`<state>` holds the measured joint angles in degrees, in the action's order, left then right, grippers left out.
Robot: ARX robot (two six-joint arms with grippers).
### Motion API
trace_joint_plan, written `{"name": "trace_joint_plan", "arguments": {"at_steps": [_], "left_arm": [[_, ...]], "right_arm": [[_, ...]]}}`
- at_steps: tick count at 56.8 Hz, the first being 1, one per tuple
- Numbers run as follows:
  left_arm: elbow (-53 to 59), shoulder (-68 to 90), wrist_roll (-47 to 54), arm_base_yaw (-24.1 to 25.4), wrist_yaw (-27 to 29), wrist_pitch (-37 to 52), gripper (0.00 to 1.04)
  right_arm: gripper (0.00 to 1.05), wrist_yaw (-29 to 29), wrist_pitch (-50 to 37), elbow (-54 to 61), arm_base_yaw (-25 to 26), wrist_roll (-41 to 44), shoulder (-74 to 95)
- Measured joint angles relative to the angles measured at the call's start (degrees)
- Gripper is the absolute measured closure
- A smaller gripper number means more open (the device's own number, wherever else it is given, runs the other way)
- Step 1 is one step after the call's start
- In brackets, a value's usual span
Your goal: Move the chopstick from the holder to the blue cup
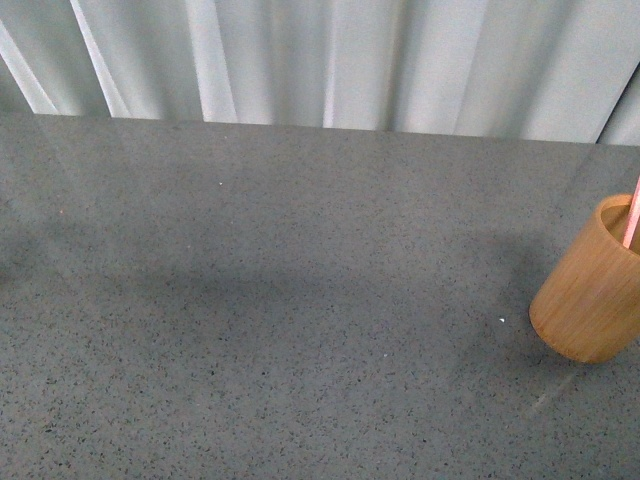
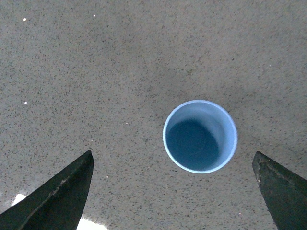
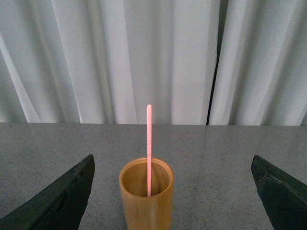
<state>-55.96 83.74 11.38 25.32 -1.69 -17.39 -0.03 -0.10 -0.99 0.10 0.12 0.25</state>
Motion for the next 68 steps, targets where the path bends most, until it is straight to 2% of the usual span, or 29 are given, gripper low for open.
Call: {"name": "trace_joint_plan", "arguments": {"at_steps": [10, 17, 37, 68], "left_arm": [[-4.46, 8.52, 3.52, 1.99, 2.21, -2.01, 0.07], [-5.01, 12.11, 3.34, 2.32, 1.84, -2.36, 0.07], [-5.29, 16.22, 1.42, -0.04, 2.21, -0.37, 0.07], [-8.74, 23.98, 0.57, -1.79, 7.89, 2.58, 0.07]], "right_arm": [[0.1, 0.0, 0.0, 0.0, 0.0, 0.0, 0.0], [0.1, 0.0, 0.0, 0.0, 0.0, 0.02, 0.0], [0.1, 0.0, 0.0, 0.0, 0.0, 0.02, 0.0], [0.1, 0.0, 0.0, 0.0, 0.0, 0.0, 0.0]]}}
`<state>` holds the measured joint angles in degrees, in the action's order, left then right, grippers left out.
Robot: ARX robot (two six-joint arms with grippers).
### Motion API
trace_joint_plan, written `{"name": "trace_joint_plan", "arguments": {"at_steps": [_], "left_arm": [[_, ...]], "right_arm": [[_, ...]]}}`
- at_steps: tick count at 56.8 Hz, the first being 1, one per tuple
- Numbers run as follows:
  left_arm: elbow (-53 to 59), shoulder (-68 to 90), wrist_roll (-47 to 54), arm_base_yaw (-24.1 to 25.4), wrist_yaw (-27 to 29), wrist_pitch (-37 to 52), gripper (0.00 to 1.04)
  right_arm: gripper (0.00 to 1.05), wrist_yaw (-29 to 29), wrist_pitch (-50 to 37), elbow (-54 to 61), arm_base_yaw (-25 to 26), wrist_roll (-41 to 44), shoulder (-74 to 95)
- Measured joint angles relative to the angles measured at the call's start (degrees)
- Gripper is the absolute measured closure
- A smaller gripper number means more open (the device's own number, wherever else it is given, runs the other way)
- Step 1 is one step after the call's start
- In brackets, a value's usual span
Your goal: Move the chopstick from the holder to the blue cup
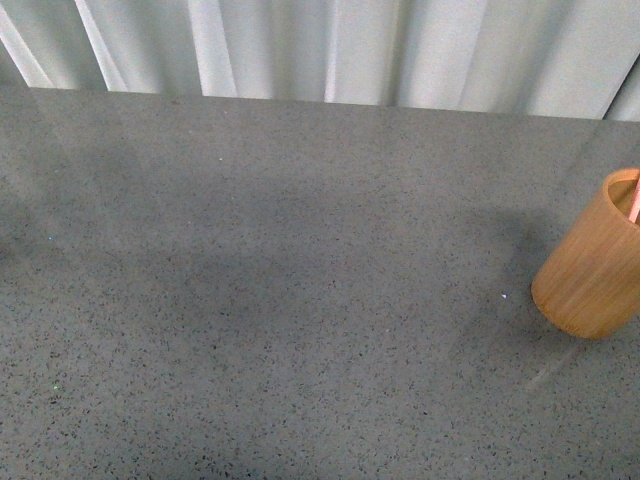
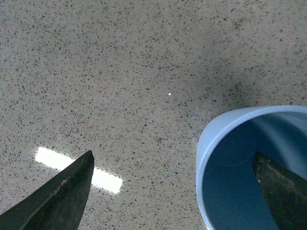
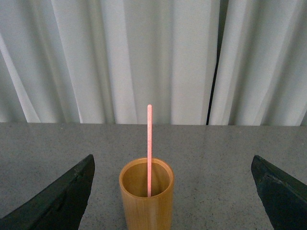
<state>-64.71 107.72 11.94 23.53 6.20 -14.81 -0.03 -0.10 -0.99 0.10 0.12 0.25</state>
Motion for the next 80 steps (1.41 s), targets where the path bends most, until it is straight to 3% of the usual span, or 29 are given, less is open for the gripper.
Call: {"name": "trace_joint_plan", "arguments": {"at_steps": [17, 37, 49, 63, 80], "left_arm": [[0.0, 1.16, -2.91, -2.84, 0.72, -0.7, 0.1], [1.33, 1.29, -2.75, -7.63, -6.14, -5.81, 0.61], [1.7, 1.27, -2.8, -12.59, -5.92, -7.85, 1.02], [-2.08, -6.03, 2.8, -17.22, -5.84, -15.39, 1.01], [-12.22, -9.51, 6.29, -35.6, -5.29, -24.48, 1.01]], "right_arm": [[0.1, 0.0, 0.0, 0.0, 0.0, 0.0, 0.0], [0.1, 0.0, 0.0, 0.0, 0.0, 0.0, 0.0], [0.1, 0.0, 0.0, -0.02, 0.0, 0.0, 0.0], [0.1, 0.0, 0.0, 0.0, 0.0, 0.0, 0.0], [0.1, 0.0, 0.0, 0.0, 0.0, 0.0, 0.0]]}}
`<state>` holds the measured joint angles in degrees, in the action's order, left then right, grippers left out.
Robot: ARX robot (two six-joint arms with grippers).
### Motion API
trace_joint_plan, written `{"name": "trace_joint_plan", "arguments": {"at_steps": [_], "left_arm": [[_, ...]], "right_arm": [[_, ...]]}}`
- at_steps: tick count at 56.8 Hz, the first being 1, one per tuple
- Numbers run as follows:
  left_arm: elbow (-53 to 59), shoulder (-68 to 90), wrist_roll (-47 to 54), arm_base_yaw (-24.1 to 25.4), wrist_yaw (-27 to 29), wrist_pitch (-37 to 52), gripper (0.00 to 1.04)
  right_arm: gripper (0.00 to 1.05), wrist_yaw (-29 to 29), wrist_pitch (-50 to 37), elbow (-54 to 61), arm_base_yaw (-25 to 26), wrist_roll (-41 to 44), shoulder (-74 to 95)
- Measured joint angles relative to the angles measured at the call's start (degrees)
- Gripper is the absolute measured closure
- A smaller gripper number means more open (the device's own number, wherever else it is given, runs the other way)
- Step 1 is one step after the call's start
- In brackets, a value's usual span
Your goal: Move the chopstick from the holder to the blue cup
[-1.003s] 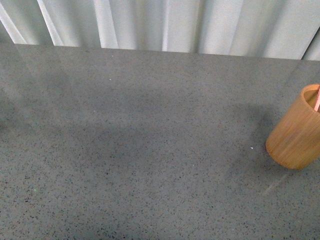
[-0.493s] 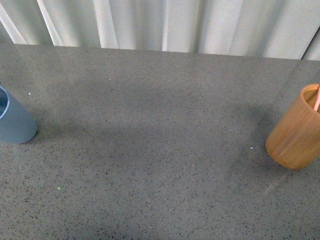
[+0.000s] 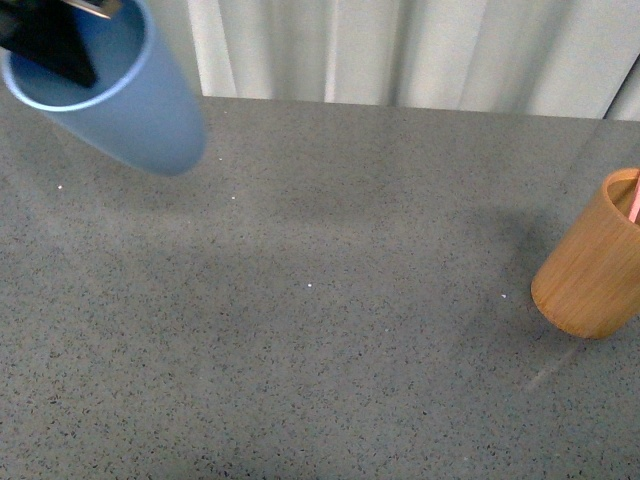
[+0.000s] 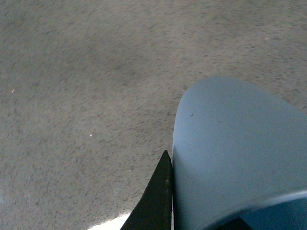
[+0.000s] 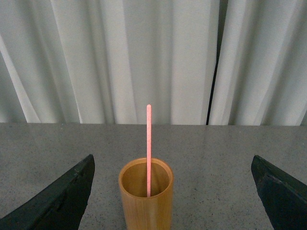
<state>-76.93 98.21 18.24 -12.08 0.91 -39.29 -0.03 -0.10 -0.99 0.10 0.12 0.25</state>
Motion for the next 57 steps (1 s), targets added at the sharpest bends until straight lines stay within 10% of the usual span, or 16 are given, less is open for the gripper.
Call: {"name": "trace_joint_plan", "arguments": {"at_steps": [29, 57], "left_arm": [[-4.66, 16.35, -5.05, -21.27, 1.7, 2.19, 1.01], [-6.75, 22.14, -3.69, -22.47, 8.02, 2.58, 1.01]], "right_arm": [[0.1, 0.0, 0.0, 0.0, 0.0, 0.0, 0.0], [0.1, 0.0, 0.0, 0.0, 0.0, 0.0, 0.0]]}}
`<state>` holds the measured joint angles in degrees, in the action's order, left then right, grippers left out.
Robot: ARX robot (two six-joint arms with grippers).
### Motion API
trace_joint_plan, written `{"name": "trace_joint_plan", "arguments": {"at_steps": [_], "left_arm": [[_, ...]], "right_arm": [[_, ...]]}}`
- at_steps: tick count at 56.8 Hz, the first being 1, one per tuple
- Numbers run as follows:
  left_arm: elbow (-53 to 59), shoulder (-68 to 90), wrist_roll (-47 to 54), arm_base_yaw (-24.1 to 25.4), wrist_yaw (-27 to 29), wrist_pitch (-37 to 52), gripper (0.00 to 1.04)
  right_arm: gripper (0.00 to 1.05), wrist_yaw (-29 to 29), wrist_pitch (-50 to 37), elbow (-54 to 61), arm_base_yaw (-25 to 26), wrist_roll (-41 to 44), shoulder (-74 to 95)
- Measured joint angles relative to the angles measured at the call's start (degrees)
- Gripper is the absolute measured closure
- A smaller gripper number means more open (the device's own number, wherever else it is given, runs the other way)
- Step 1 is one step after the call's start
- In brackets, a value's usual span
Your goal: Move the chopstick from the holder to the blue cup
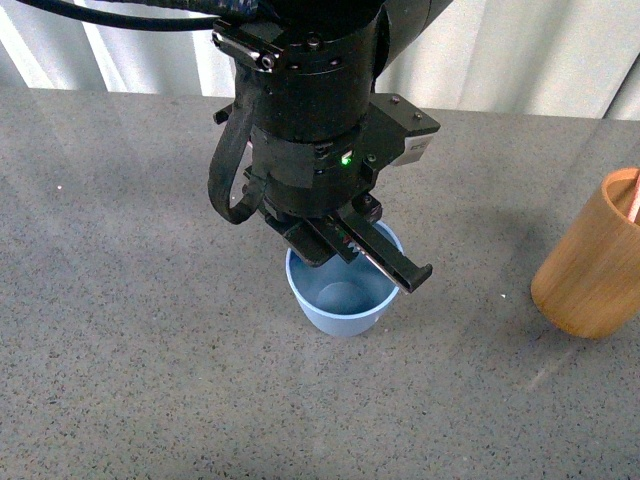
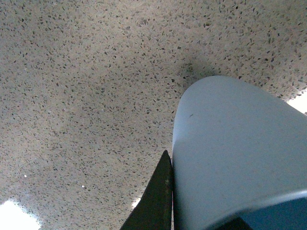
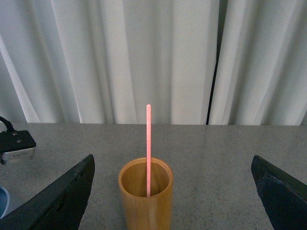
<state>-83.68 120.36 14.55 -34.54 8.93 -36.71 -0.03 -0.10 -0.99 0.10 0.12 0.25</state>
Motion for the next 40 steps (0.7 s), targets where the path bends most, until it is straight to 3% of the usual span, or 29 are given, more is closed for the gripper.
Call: {"name": "trace_joint_plan", "arguments": {"at_steps": [19, 40], "left_arm": [[0.37, 0.0, 0.35, 0.0, -1.27, -0.17, 1.01], [0.39, 0.22, -2.45, 0.31, -0.96, 0.96, 0.45]], "right_arm": [[0.1, 0.0, 0.0, -0.02, 0.0, 0.0, 0.0], [0.1, 0.0, 0.0, 0.0, 0.0, 0.0, 0.0]]}}
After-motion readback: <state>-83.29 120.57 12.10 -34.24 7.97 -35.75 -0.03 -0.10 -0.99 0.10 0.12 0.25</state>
